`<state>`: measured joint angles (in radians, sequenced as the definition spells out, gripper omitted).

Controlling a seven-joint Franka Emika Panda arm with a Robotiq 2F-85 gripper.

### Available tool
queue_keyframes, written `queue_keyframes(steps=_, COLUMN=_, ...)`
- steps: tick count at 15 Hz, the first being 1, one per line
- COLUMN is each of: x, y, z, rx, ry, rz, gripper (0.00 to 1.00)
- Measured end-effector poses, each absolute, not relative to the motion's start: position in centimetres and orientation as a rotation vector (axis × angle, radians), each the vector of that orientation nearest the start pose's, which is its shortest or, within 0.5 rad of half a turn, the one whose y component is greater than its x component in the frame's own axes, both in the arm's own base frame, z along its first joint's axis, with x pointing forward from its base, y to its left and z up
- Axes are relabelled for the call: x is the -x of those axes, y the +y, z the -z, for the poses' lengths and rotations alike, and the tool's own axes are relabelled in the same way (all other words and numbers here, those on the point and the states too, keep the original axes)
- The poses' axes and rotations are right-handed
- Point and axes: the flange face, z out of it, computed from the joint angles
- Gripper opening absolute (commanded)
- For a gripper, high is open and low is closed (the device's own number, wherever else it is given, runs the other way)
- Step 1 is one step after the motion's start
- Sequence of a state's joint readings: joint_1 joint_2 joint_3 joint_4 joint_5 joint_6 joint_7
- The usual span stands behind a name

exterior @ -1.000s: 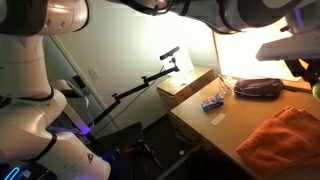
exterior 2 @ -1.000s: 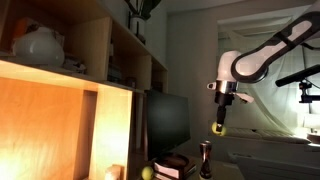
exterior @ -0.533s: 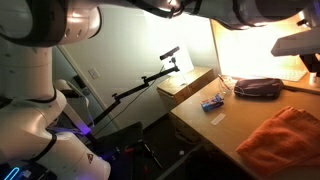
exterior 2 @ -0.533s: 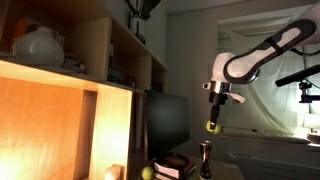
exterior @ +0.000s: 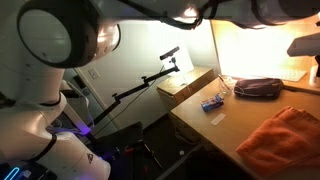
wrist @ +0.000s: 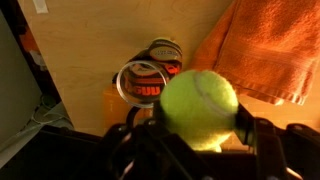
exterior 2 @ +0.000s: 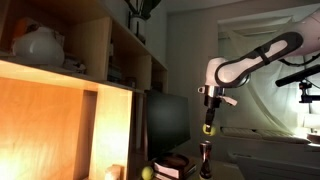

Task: Put the ball in the object

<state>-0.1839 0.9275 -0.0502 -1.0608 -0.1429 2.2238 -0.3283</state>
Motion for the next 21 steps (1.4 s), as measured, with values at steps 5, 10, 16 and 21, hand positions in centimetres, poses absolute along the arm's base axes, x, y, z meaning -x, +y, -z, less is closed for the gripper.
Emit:
queue_keyframes(steps=5, x=-78.7, y=-19.7, z=-28.9, rx=3.372, ry=-0.128, rz=0.277, gripper=0.42)
queue_keyframes(steps=10, x=-79.2, y=-20.6, z=-28.6, rx=3.384, ry=-0.05, rz=0.26, gripper=0.42)
queue_keyframes(steps=16, x=-79.6, y=-21.0, z=-27.7, rx=3.387, ry=0.01, rz=0.27, gripper=0.67)
queue_keyframes(steps=21, x=-79.7, y=-21.0, z=-27.3, rx=3.379, ry=0.013, rz=0.273, gripper=0.67)
